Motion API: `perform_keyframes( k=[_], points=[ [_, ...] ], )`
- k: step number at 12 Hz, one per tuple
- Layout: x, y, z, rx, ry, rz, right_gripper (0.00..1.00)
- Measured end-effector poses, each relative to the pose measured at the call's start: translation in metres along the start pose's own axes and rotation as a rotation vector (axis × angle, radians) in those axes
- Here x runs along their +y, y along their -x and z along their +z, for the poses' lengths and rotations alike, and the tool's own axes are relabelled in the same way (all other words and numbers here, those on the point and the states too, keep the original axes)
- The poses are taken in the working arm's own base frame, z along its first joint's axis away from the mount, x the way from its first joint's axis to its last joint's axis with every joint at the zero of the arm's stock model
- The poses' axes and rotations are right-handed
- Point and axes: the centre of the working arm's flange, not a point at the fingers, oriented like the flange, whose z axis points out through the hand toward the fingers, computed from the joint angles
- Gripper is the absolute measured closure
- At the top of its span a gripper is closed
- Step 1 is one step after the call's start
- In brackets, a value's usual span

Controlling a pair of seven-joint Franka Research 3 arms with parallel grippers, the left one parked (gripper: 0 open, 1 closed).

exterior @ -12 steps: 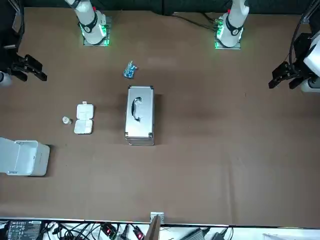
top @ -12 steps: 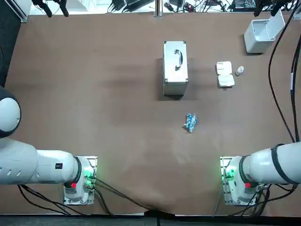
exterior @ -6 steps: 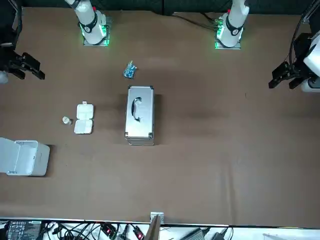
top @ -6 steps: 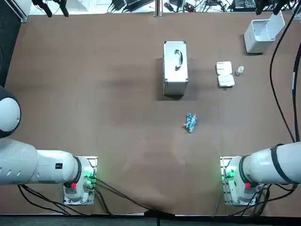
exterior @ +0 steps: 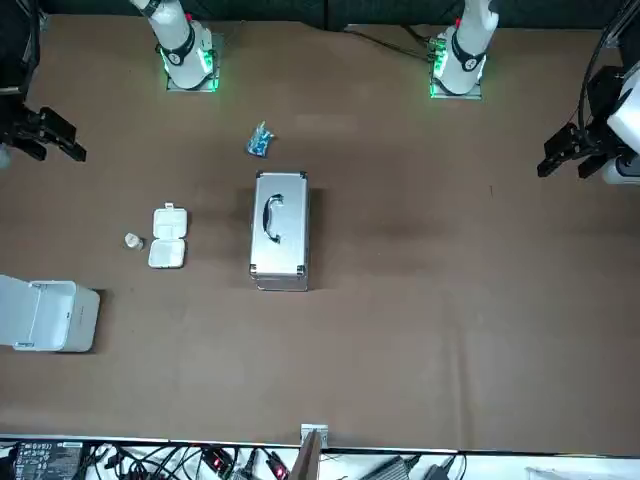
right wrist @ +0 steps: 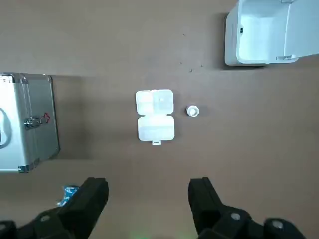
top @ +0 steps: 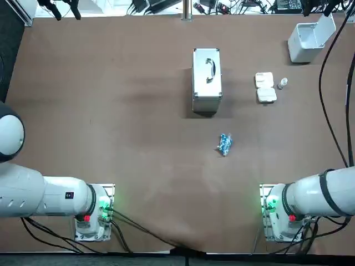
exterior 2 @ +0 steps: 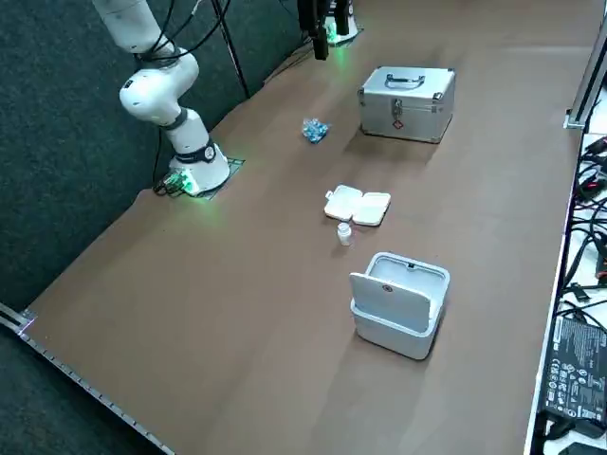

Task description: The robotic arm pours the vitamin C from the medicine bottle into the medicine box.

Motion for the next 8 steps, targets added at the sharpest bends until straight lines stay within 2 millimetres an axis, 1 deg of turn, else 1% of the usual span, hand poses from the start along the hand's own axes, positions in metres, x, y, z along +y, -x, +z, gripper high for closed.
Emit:
perform_keyframes(
  k=[8],
  points=[
    [0.0029,-0.0015,-0.0072,0.028,0.0,0.005,0.0]
  ],
)
